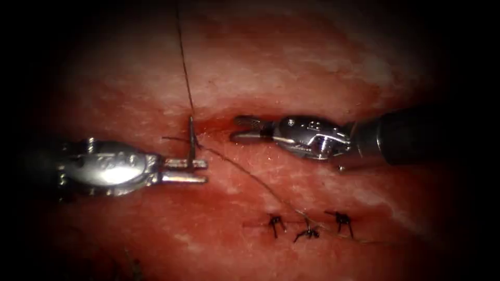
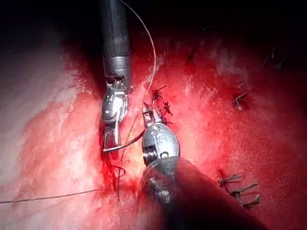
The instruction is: Wound Closure
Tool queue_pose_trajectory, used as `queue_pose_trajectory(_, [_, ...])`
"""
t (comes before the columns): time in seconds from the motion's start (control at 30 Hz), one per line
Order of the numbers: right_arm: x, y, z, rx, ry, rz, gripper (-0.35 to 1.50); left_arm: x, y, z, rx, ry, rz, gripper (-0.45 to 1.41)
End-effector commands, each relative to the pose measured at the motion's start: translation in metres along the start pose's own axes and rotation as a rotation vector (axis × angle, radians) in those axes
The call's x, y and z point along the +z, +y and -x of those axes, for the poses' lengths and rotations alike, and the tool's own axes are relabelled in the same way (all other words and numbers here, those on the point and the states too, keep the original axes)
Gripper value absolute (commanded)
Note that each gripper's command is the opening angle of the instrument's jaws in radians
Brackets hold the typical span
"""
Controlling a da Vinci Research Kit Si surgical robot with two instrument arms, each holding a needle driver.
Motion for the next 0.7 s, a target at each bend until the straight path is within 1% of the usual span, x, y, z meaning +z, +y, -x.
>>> queue_pose_trajectory(0.03, [0.0006,-0.0004,0.0006,0.003,-0.001,-0.002,0.19,0.0005,0.0005,0.0007,-0.005,-0.003,0.001,-0.45])
queue_pose_trajectory(0.13, [0.0006,-0.0004,0.0005,0.010,0.005,-0.003,0.19,-0.0008,-0.0012,-0.0019,0.076,-0.024,-0.052,-0.45])
queue_pose_trajectory(0.17, [0.0005,-0.0005,0.0005,0.016,0.004,-0.004,0.19,-0.0013,-0.0020,-0.0032,0.100,-0.032,-0.067,-0.45])
queue_pose_trajectory(0.23, [0.0005,-0.0006,0.0004,0.017,0.004,-0.005,0.19,-0.0018,-0.0028,-0.0047,0.122,-0.041,-0.081,-0.45])
queue_pose_trajectory(0.3, [0.0005,-0.0006,0.0004,0.018,0.007,-0.005,0.19,-0.0021,-0.0032,-0.0058,0.139,-0.044,-0.088,-0.45])
queue_pose_trajectory(0.33, [0.0004,-0.0007,0.0001,0.021,0.010,-0.006,0.19,-0.0026,-0.0031,-0.0068,0.158,-0.034,-0.102,-0.45])
queue_pose_trajectory(0.37, [0.0003,-0.0007,-0.0001,0.022,0.015,-0.008,0.19,-0.0028,-0.0029,-0.0071,0.166,-0.026,-0.110,-0.45])
queue_pose_trajectory(0.5, [0.0003,-0.0010,-0.0005,0.039,0.026,-0.012,0.19,-0.0034,-0.0018,-0.0078,0.195,-0.013,-0.138,-0.45])
queue_pose_trajectory(0.57, [0.0009,-0.0015,-0.0002,0.037,0.027,-0.012,0.20,-0.0034,-0.0009,-0.0073,0.201,-0.003,-0.133,-0.45])
queue_pose_trajectory(0.67, [0.0022,-0.0024,0.0000,0.030,0.017,-0.074,0.27,-0.0032,0.0000,-0.0063,0.212,0.001,-0.126,-0.45])
queue_pose_trajectory(0.7, [0.0033,-0.0032,0.0002,-0.011,-0.002,-0.102,0.32,-0.0030,0.0004,-0.0056,0.219,0.003,-0.125,-0.45])
